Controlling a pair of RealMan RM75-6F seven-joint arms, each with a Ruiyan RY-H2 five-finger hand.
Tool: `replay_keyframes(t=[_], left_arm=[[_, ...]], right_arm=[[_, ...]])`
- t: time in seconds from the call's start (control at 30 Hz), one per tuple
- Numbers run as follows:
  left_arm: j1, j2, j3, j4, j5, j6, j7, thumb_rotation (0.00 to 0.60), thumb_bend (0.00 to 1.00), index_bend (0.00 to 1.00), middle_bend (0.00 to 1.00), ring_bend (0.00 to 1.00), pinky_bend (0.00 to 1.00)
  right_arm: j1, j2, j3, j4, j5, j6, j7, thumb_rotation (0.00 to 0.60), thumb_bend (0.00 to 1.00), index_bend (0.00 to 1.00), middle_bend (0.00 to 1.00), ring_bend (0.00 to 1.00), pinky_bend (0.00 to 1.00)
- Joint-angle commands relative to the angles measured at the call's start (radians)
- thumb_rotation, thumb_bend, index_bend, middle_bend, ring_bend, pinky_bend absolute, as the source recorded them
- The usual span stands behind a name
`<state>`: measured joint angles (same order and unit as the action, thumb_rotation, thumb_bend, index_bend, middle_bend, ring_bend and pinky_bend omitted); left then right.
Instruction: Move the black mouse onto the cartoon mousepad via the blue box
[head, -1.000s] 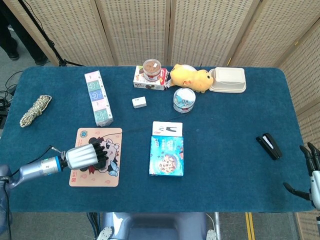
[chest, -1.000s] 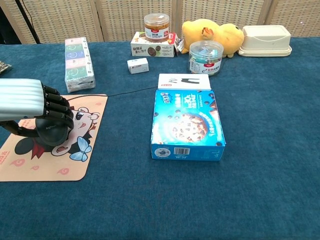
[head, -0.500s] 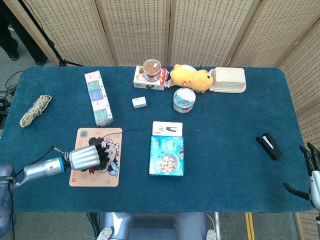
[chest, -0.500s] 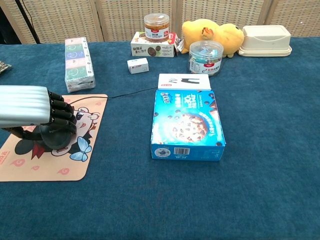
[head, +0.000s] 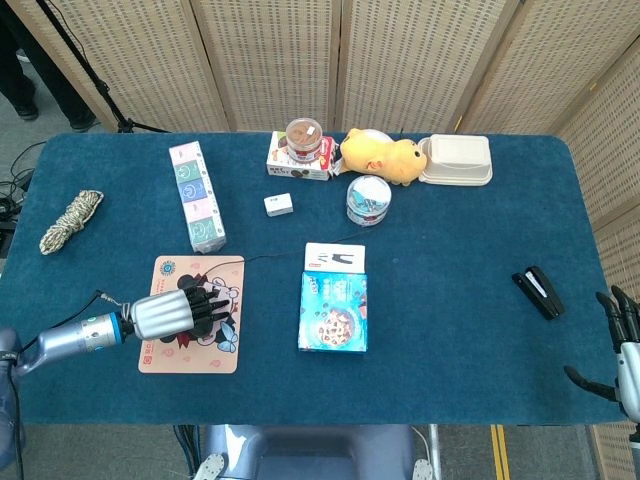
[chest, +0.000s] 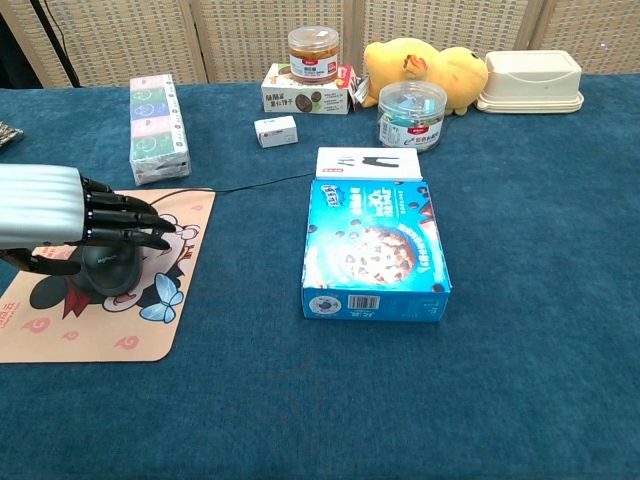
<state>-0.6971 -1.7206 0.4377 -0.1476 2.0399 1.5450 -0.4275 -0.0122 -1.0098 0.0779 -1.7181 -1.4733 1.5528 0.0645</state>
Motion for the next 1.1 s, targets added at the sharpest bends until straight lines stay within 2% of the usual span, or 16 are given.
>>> replay_keyframes(t=[0.03, 0.27, 0.37, 0.47, 0.6, 0.73, 0.83, 0.93, 1.03, 1.1], left_arm=[[0.006, 0.026, 0.006, -0.015, 0.002, 0.035, -0.032, 0.6, 0.34, 0.01, 0.01, 0.09, 0.39], [0.048, 0.107, 0.021, -0.051, 0.014, 0.189, -0.019, 0.577, 0.34, 0.0, 0.0, 0.06, 0.37], [0.083, 0.143, -0.005, -0.097, -0.013, 0.269, -0.03, 0.534, 0.34, 0.0, 0.0, 0.06, 0.37], [0.136, 0.173, -0.054, -0.18, -0.076, 0.311, -0.078, 0.518, 0.34, 0.0, 0.0, 0.05, 0.35], [0.206, 0.23, -0.102, -0.356, -0.158, 0.278, -0.111, 0.488, 0.34, 0.0, 0.0, 0.07, 0.29], [0.285, 0.308, -0.147, -0.615, -0.24, 0.282, -0.087, 0.438, 0.34, 0.0, 0.0, 0.03, 0.23], [0.339, 0.365, -0.172, -0.793, -0.307, 0.264, -0.067, 0.435, 0.34, 0.0, 0.0, 0.01, 0.19], [0.379, 0.426, -0.188, -0.947, -0.385, 0.202, -0.03, 0.43, 0.34, 0.0, 0.0, 0.0, 0.1], [0.402, 0.47, -0.209, -1.068, -0.448, 0.153, -0.011, 0.43, 0.34, 0.0, 0.0, 0.0, 0.02], [0.427, 0.494, -0.226, -1.149, -0.501, 0.12, -0.021, 0.439, 0.34, 0.0, 0.0, 0.0, 0.0]], right_arm=[[-0.002, 0.001, -0.002, -0.004, -0.004, 0.002, -0.001, 0.6, 0.0, 0.0, 0.0, 0.0, 0.0], [0.001, 0.005, -0.009, -0.015, -0.018, -0.004, -0.002, 0.6, 0.0, 0.0, 0.0, 0.0, 0.0], [0.0, 0.009, -0.014, -0.022, -0.029, -0.003, 0.001, 0.6, 0.0, 0.0, 0.0, 0.0, 0.0], [0.0, 0.014, -0.022, -0.028, -0.047, -0.003, 0.006, 0.6, 0.0, 0.0, 0.0, 0.0, 0.0], [-0.001, 0.023, -0.03, -0.037, -0.066, -0.001, 0.021, 0.6, 0.0, 0.0, 0.0, 0.0, 0.0], [-0.001, 0.031, -0.038, -0.044, -0.092, 0.004, 0.034, 0.6, 0.0, 0.0, 0.0, 0.0, 0.0], [0.0, 0.038, -0.044, -0.046, -0.105, 0.004, 0.044, 0.6, 0.0, 0.0, 0.0, 0.0, 0.0], [0.001, 0.046, -0.049, -0.049, -0.112, 0.002, 0.053, 0.6, 0.0, 0.0, 0.0, 0.0, 0.0], [0.0, 0.052, -0.05, -0.049, -0.116, 0.005, 0.062, 0.6, 0.0, 0.0, 0.0, 0.0, 0.0], [-0.002, 0.057, -0.052, -0.05, -0.119, 0.008, 0.073, 0.6, 0.0, 0.0, 0.0, 0.0, 0.0]])
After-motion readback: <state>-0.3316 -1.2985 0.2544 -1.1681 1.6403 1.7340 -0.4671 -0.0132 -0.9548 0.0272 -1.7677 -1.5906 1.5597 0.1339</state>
